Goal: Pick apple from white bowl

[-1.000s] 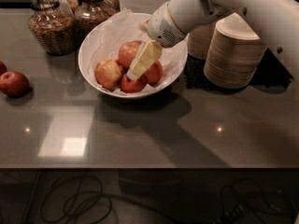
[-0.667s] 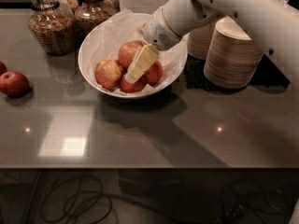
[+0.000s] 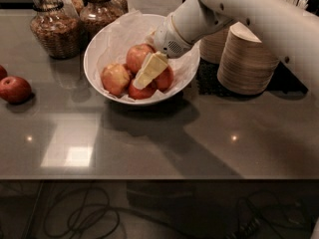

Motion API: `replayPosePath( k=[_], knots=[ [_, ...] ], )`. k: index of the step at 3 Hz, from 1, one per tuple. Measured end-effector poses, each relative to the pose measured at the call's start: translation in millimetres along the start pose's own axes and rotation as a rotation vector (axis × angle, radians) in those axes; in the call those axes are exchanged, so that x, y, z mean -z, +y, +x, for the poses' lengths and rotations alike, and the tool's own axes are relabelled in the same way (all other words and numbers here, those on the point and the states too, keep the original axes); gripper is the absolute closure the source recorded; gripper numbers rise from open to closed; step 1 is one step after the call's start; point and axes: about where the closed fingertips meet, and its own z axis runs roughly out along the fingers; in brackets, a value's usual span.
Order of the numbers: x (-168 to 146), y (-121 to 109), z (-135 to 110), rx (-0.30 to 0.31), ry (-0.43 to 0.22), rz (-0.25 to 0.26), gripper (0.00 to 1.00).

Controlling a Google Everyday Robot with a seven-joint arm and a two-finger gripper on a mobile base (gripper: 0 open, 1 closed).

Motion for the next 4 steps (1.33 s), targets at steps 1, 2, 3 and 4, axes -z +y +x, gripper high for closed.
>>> replayPosePath(
  k=[1, 2, 3, 4],
  knots=[
    [0.0, 0.0, 0.0, 0.000, 0.000, 0.000, 0.42],
    [-0.1, 0.0, 0.0, 0.000, 0.000, 0.000, 0.66],
    [-0.1, 0.1, 0.0, 0.000, 0.000, 0.000, 0.89],
    [-0.2, 0.2, 0.0, 0.000, 0.000, -0.001, 1.00]
  ],
)
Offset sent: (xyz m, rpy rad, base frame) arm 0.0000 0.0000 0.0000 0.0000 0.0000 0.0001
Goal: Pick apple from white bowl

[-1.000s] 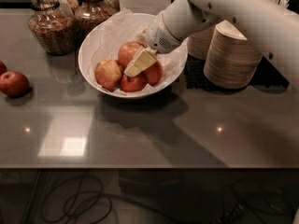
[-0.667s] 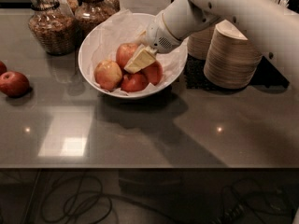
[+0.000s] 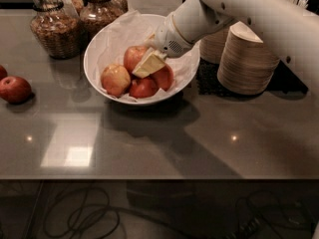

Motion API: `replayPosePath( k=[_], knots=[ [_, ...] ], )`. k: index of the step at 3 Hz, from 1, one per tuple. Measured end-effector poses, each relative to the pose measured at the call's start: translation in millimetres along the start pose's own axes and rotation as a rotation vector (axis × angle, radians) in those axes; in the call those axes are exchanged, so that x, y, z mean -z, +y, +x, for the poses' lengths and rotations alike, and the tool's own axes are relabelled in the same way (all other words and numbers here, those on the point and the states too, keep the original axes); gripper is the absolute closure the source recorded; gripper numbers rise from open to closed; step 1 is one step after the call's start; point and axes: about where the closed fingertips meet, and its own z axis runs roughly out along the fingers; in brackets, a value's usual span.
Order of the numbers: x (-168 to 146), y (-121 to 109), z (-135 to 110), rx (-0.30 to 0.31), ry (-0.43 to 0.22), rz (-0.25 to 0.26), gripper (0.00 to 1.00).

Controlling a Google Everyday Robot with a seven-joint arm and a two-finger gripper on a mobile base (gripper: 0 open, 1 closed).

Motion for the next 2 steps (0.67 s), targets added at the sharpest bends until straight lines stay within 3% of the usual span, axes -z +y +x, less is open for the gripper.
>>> replayPosePath(
  k=[1, 2],
  knots=[
    [0, 0, 0, 0.000, 0.000, -0.001, 1.00],
    [11, 3, -2, -0.008, -0.056, -0.004, 1.00]
  ],
)
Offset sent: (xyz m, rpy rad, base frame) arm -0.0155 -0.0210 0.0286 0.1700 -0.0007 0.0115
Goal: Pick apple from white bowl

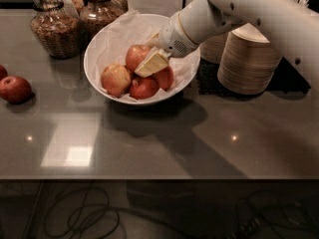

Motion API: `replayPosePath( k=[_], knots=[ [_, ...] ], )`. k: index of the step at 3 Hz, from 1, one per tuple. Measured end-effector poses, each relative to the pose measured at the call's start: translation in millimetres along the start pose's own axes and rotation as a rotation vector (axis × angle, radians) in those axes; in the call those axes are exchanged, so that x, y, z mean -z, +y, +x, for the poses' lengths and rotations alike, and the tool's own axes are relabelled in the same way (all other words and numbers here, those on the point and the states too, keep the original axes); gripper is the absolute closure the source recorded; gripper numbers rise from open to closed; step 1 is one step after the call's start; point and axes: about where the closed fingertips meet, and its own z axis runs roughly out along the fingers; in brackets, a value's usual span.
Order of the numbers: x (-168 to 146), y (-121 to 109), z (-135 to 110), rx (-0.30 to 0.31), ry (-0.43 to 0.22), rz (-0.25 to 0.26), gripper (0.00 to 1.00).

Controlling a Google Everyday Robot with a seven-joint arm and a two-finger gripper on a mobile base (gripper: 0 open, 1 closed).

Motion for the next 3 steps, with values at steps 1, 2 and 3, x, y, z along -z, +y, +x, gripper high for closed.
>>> replayPosePath(
  k=[1, 2, 3],
  knots=[
    [35, -1, -19, 0.024, -0.110, 0.028, 1.00],
    [65, 3, -35, 0.042, -0.229, 0.042, 1.00],
    [65, 3, -35, 0.042, -0.229, 0.042, 1.00]
  ],
)
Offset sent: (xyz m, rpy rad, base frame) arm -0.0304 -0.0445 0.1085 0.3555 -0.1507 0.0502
